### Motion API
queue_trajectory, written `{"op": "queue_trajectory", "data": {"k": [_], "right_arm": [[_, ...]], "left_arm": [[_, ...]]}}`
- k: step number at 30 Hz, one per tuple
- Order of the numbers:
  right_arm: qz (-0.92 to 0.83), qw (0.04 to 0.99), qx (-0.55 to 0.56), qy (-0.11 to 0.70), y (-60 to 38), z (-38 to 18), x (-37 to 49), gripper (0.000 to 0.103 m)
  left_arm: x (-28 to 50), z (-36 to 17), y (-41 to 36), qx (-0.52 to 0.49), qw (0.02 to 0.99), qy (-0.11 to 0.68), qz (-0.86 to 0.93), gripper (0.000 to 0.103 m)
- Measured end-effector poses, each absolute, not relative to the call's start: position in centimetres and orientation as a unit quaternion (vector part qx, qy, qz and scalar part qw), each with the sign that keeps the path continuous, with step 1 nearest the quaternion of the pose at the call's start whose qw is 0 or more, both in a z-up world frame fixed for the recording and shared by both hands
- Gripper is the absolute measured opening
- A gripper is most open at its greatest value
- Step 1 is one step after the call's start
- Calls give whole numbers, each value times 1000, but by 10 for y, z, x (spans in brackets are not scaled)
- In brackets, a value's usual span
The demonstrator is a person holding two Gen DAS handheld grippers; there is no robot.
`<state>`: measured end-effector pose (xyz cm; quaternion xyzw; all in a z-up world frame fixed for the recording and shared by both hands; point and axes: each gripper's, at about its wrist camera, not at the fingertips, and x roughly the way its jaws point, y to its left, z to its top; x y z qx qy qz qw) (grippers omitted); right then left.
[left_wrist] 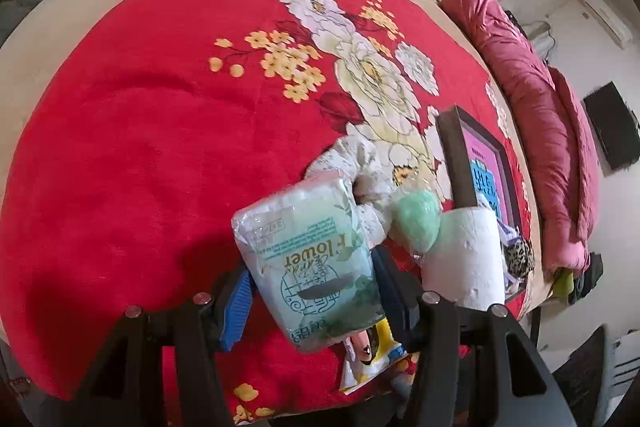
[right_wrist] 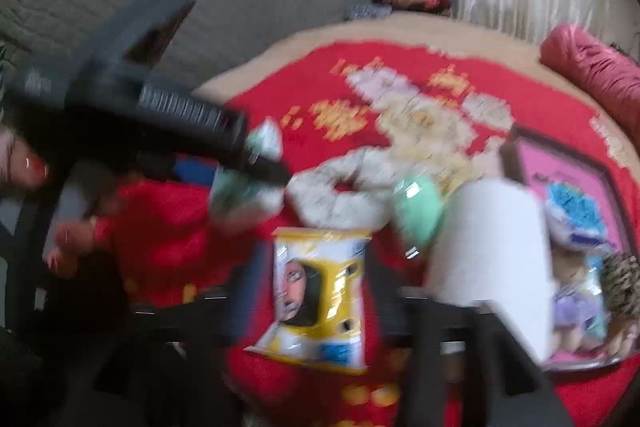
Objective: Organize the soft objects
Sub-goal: 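Lift the flower packet with the left tool while the right lifts the yellow packet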
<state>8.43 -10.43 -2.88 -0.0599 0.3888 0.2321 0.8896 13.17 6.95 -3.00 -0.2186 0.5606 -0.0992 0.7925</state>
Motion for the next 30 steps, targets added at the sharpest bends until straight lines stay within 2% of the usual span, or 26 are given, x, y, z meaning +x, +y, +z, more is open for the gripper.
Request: {"op": "queue_trajectory", "data": {"k": [15,21,22,23,26,30], "right_arm": [[111,829,-212,505,-50,-83,117,75],[105,794,-233,551,-42,-100,132,77],[112,791,-230,556,-44,-100,134,72],[121,791,-223,557,-44,-100,137,58],[148,794,-160,567,-59,-98,142,50],[158,810,-113,553,-76,-85,139,46]], "left_arm": [[132,-30,81,-234,789,558,-107,57],[132,-30,89,-243,788,557,-103,57],[132,-30,90,-245,788,556,-103,57],[132,-30,91,-246,788,555,-102,57],[133,-29,94,-249,789,552,-101,57],[133,-26,95,-249,792,549,-99,57]]}}
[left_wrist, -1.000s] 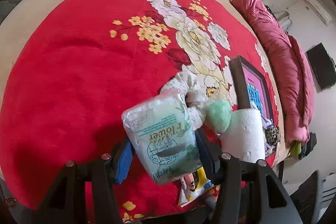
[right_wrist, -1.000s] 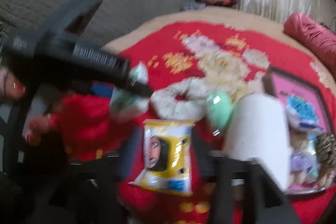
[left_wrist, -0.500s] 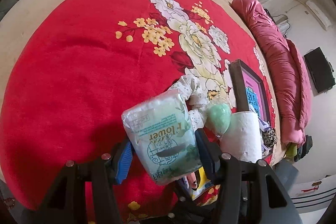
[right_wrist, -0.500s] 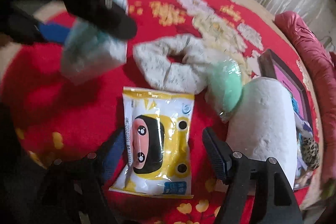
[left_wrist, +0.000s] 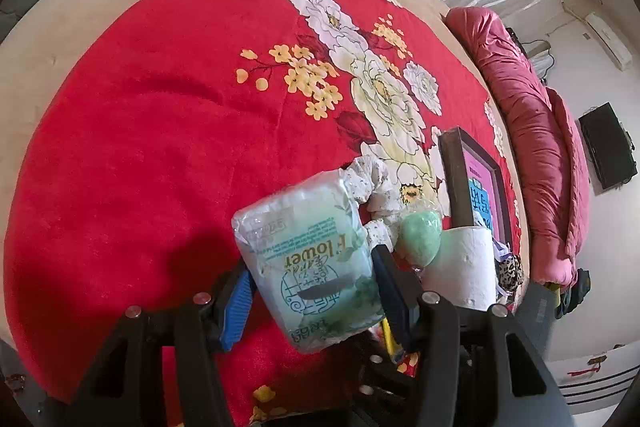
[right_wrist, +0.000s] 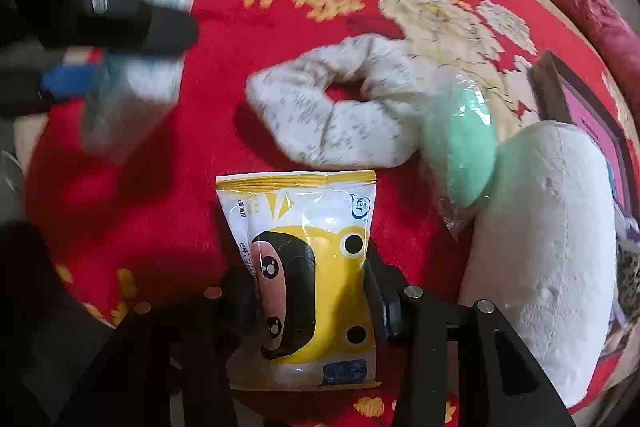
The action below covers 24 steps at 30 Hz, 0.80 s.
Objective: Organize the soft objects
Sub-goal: 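Lift the flower packet with the left tool while the right lifts the yellow packet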
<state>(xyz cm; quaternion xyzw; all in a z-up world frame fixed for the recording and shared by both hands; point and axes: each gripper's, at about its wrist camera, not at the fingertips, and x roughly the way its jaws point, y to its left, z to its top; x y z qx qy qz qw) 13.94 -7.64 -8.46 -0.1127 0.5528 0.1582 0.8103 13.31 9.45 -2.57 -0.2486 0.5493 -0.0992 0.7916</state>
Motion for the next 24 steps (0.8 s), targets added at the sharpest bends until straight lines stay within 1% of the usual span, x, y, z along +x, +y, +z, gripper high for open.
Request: {"op": "queue_trajectory", "data": {"k": [7,10,15,19,24], "right_arm": [[172,860,-59,476,-102,-35,118,46],[174,885,-39,430,-117,-5,105,46],[125,928,-20,350,-157,33,92,46],[71,944,19,322,-202,46,89,46],[-3,955,15,295,-249,52,85,46]], "left_arm": [[127,-8,84,-237,808,530,-100,57],[122,5,76,-231,820,513,-103,57],[111,32,40,-202,845,477,-132,57],[98,37,0,-178,850,468,-164,57],[92,39,-53,-141,846,476,-195,57]]}}
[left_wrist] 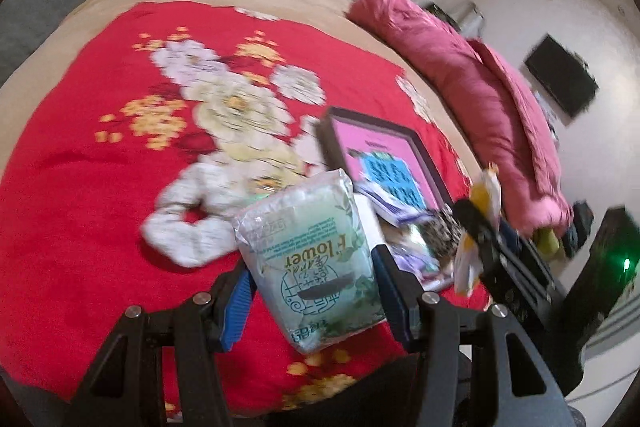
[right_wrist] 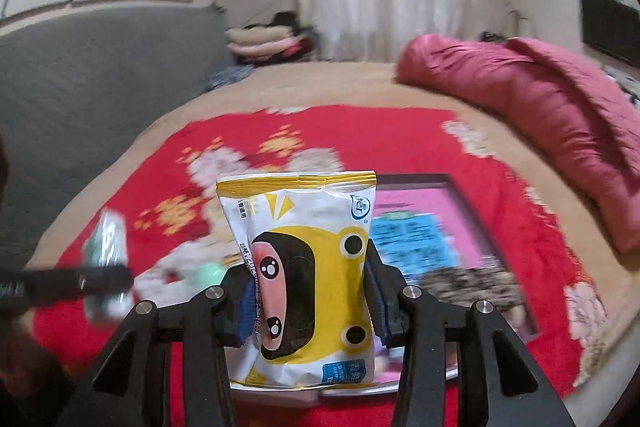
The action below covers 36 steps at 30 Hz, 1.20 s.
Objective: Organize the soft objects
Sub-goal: 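Lift the flower packet with the left tool while the right lifts the yellow packet, then lower the flower packet onto the tray with the left tool while the right lowers the yellow packet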
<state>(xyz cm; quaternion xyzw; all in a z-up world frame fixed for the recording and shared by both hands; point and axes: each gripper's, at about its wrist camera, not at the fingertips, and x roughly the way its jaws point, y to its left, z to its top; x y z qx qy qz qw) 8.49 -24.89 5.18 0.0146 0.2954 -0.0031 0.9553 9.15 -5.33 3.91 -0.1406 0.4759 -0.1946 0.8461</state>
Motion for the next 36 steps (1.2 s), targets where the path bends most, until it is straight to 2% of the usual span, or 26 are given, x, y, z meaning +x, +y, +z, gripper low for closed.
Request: {"op": "queue_trajectory", "data": {"k": [8,16,26,36], "right_arm": [[-88,956,57,275,-318,50,78,46],[-115,947,102,283,-370,40,71,46],[-117,941,115,296,-392,28,89,46],[-89,917,104,376,-393,-6,131,47]], "left_arm": [[97,46,-138,-80,841,480,-235,57],[110,28,-206,-27,824,499,-265,57],[123,3,-241,1,804,527,-275,57],[134,-21,-241,19,794,545,-268,57]]}}
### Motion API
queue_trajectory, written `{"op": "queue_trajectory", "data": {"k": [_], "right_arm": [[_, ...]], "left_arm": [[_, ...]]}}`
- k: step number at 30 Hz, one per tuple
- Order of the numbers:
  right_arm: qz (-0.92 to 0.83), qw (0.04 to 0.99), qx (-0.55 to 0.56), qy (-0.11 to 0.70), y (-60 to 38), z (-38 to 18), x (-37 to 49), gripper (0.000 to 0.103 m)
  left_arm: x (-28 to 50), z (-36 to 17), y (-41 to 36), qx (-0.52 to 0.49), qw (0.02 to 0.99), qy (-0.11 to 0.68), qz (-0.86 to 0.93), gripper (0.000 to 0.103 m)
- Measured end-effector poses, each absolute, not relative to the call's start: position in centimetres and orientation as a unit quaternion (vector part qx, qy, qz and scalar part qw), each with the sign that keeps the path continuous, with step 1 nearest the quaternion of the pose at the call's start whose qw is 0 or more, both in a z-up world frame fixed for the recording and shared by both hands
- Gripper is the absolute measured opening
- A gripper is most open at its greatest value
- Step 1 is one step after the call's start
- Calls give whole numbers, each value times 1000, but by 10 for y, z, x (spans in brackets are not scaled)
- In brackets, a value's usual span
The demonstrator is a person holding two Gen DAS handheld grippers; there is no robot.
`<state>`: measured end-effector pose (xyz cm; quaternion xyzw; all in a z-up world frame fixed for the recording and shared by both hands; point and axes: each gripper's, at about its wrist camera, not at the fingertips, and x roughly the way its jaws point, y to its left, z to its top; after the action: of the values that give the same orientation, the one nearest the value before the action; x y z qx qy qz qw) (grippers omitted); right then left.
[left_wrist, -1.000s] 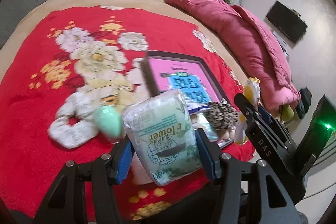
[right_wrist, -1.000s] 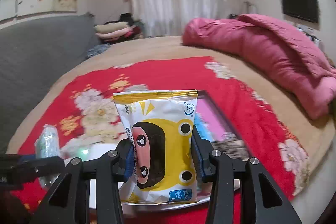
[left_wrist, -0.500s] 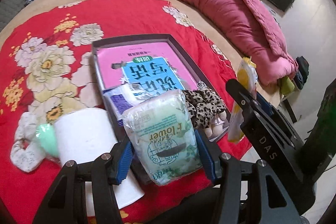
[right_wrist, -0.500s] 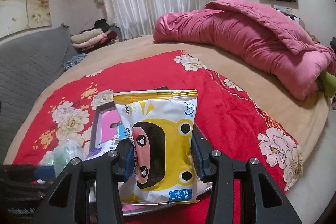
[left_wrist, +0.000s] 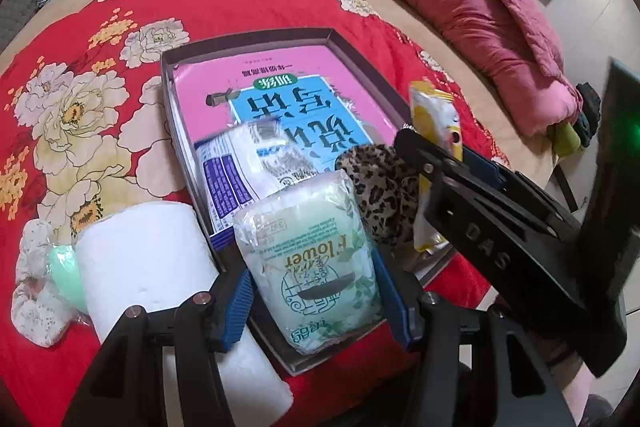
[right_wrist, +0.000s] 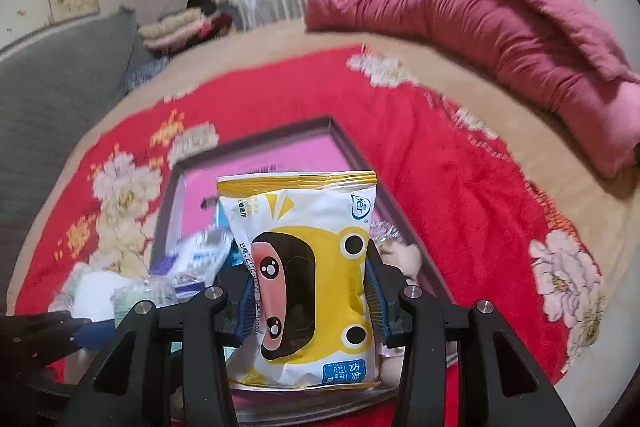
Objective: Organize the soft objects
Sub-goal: 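Lower the flower packet onto the tray with the left tool while the right lowers the yellow packet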
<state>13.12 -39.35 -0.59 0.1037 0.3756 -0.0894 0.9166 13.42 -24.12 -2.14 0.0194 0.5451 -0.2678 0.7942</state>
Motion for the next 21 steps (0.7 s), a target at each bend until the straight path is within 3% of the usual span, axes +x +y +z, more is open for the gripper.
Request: {"op": "queue_trajectory", "data": {"k": [9,12,16,21], "right_arm": [[-82,908,116,395,-398,-25,144,52],[-86,911,127,382,-401,-22,140,66],[-81,919,135,361,-403,-12,133,73],[-89,930,132,331,-403,2,122,74]], "left_arm": [[132,-28,-247,42,796,543,-265,57],[131,-27,-248,44,797,542,-265,57],[131,-27,-249,45,798,540,-265,57],[129,-24,-252,59,806,528,-263,57]]}}
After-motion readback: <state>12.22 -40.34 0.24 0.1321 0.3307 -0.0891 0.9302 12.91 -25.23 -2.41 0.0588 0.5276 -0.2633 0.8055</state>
